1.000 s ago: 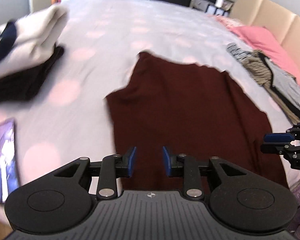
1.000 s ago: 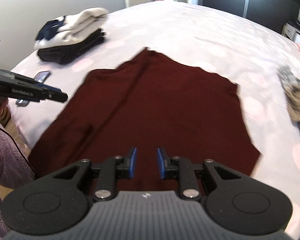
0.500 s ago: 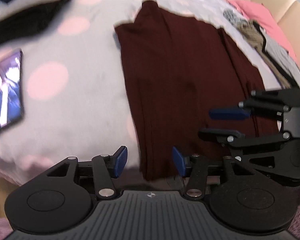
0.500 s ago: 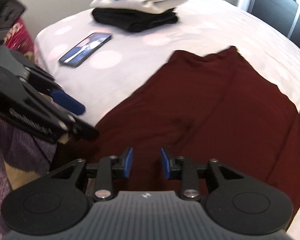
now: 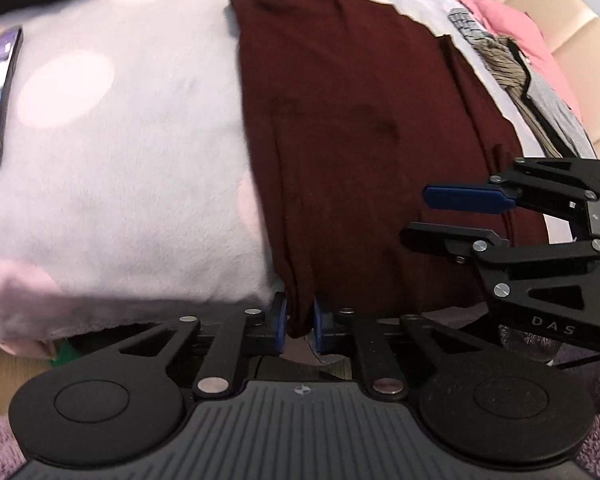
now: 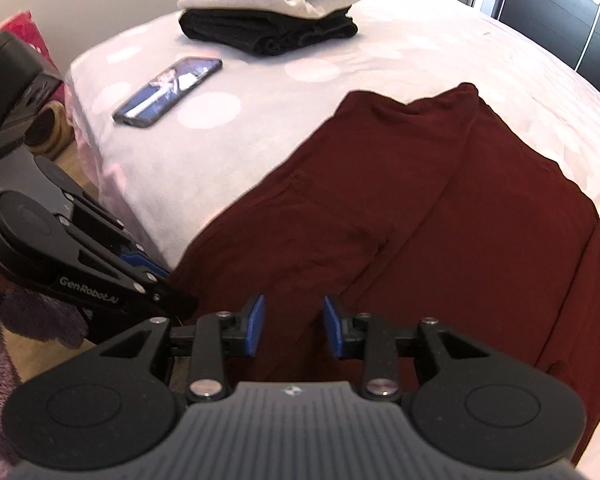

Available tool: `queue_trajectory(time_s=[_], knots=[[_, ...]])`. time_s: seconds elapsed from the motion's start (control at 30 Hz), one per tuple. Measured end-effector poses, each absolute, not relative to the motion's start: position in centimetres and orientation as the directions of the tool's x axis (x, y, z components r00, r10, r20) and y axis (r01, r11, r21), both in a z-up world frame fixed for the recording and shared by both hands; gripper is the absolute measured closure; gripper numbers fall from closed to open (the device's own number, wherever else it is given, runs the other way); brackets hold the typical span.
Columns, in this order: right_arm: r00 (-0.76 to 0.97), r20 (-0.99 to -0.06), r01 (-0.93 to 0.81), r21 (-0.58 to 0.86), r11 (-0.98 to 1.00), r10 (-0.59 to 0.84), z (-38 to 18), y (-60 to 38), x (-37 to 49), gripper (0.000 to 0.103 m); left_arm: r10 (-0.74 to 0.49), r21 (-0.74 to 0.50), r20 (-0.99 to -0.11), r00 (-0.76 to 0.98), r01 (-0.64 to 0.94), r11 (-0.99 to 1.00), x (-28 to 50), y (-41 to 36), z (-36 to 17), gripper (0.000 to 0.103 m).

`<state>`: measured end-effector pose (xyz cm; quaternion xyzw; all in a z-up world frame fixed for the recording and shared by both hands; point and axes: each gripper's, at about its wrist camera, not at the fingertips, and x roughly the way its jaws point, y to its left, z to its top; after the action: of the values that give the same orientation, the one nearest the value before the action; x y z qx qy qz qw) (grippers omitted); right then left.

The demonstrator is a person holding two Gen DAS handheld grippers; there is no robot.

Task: Fold clothes

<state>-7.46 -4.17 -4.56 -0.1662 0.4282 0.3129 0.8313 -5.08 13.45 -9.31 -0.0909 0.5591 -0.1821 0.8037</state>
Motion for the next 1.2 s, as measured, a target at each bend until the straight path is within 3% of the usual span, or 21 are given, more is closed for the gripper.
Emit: queue_trajectory(time_s=[0.17,0.33,0.43,0.57,0.77,0.87,0.97,1.2], knots=[[0.412,-0.800,-0.662,0.066,0.747,0.436,-3.5,-4.7,-7.5,0.066,-0.386,-0.293,-0.840,0.381,0.280,0.914,-6.1,12.1,-6.5,0.094],[0.444,-0.814,-0.569,0.069,0.820,0.376,-2.5,-6.1,-6.5,0.066,-0.348,-0.166,-0.834,0.429,0.406,0.899,-6.8,8.8,-4.2,0.094],[0.436,-0.793,-0.511,0.170,0.842,0.425,-1.6,-7.8,-5.7,0.066,-0.341,-0.119,-0.831,0.439,0.458,0.881,-6.8,7.0,-3.8,0.094],[0.422,-0.776,-0.507,0.228,0.831,0.470,-1.2,-8.0,-5.3,0.061,-0.331,-0.093,-0.835,0.440,0.480,0.872,-6.6,5.5,-3.9,0.094],[0.370,-0.795,-0.529,0.246,0.812,0.481,-1.8,-7.0,-5.1,0.061,-0.350,-0.079,-0.827,0.440,0.526,0.847,-6.5,3.7,-3.7,0.094],[0.356,-0.811,-0.522,0.240,0.819,0.464,-2.2,-6.8,-4.8,0.064,-0.359,-0.075,-0.823,0.440,0.543,0.836,-6.5,3.2,-3.8,0.094],[0.344,-0.826,-0.494,0.246,0.834,0.447,-2.7,-7.2,-4.4,0.082,-0.363,-0.078,-0.822,0.438,0.546,0.834,-6.6,3.1,-3.8,0.093],[0.329,-0.823,-0.457,0.290,0.841,0.463,-3.2,-8.0,-4.1,0.087,-0.445,-0.224,-0.821,0.358,0.515,0.828,-5.4,7.0,-2.3,0.082]])
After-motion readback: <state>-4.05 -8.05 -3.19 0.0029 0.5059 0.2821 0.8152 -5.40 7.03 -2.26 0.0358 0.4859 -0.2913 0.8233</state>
